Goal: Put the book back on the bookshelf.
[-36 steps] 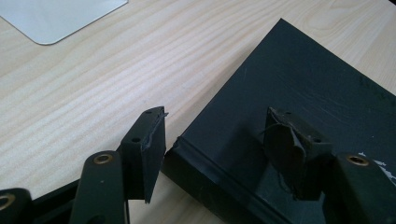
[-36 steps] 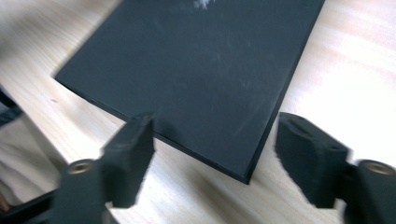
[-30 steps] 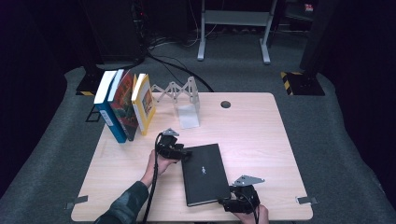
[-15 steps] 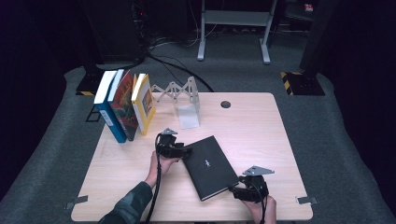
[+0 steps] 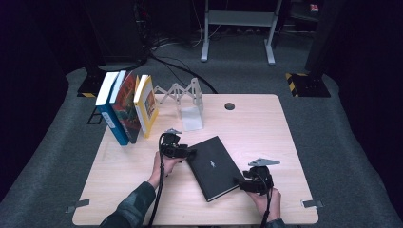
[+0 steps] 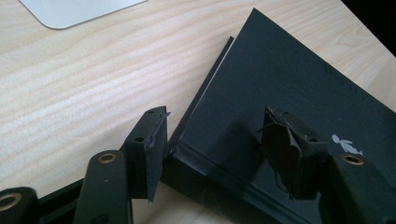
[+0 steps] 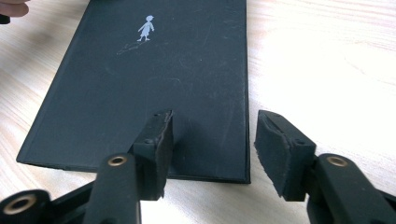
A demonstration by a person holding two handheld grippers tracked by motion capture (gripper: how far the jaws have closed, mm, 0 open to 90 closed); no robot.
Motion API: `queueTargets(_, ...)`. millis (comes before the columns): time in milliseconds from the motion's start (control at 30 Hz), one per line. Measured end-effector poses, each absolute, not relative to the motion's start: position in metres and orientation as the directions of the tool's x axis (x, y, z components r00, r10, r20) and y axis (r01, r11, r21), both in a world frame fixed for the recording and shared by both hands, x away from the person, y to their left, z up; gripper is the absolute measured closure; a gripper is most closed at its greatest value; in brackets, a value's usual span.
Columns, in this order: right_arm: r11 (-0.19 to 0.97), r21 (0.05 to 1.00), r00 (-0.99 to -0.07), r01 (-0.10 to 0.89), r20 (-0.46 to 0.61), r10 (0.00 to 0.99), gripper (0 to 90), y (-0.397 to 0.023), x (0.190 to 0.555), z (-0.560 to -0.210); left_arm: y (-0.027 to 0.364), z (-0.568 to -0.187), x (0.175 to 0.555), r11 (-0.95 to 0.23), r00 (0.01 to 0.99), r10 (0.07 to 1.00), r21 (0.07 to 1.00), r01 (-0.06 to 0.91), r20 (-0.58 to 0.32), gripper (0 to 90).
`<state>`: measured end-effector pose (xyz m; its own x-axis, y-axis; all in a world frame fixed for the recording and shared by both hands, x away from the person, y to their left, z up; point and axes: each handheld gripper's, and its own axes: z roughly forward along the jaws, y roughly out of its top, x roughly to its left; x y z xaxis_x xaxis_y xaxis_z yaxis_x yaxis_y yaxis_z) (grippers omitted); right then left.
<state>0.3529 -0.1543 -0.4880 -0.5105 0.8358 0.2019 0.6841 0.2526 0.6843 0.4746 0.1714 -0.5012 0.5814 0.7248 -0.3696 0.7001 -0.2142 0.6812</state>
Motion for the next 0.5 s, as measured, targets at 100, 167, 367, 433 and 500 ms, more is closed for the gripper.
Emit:
queueTargets(100, 0.247, 0.685, -0.513, 0.685, 0.213, 0.832, 51.5, -0.1533, 0.3524, -0.4882, 0.1713, -0.5009, 0.4759, -0.211, 0.578, 0.723, 0.675, 0.707, -0.379, 41.1)
queueTargets(167, 0.246, 0.685, -0.509, 0.686, 0.21, 0.835, 51.7, -0.1522, 0.3512, -0.4878, 0.1713, -0.5002, 0.4761, -0.222, 0.582, 0.722, 0.67, 0.708, -0.375, 41.3)
queueTargets(367, 0.244, 0.684, -0.507, 0.688, 0.212, 0.835, 52.1, -0.1527, 0.3512, -0.4884, 0.1705, -0.5001, 0.4788, -0.207, 0.559, 0.726, 0.646, 0.734, -0.402, 40.0)
queueTargets(433, 0.25, 0.685, -0.507, 0.684, 0.2, 0.838, 52.2, -0.1517, 0.3505, -0.488, 0.1704, -0.4996, 0.4799, -0.222, 0.568, 0.721, 0.644, 0.732, -0.396, 39.9)
queueTargets(500, 0.238, 0.686, -0.5, 0.688, 0.21, 0.84, 52.3, -0.1516, 0.3494, -0.4886, 0.1705, -0.4979, 0.4809, -0.245, 0.581, 0.714, 0.637, 0.73, -0.391, 40.4)
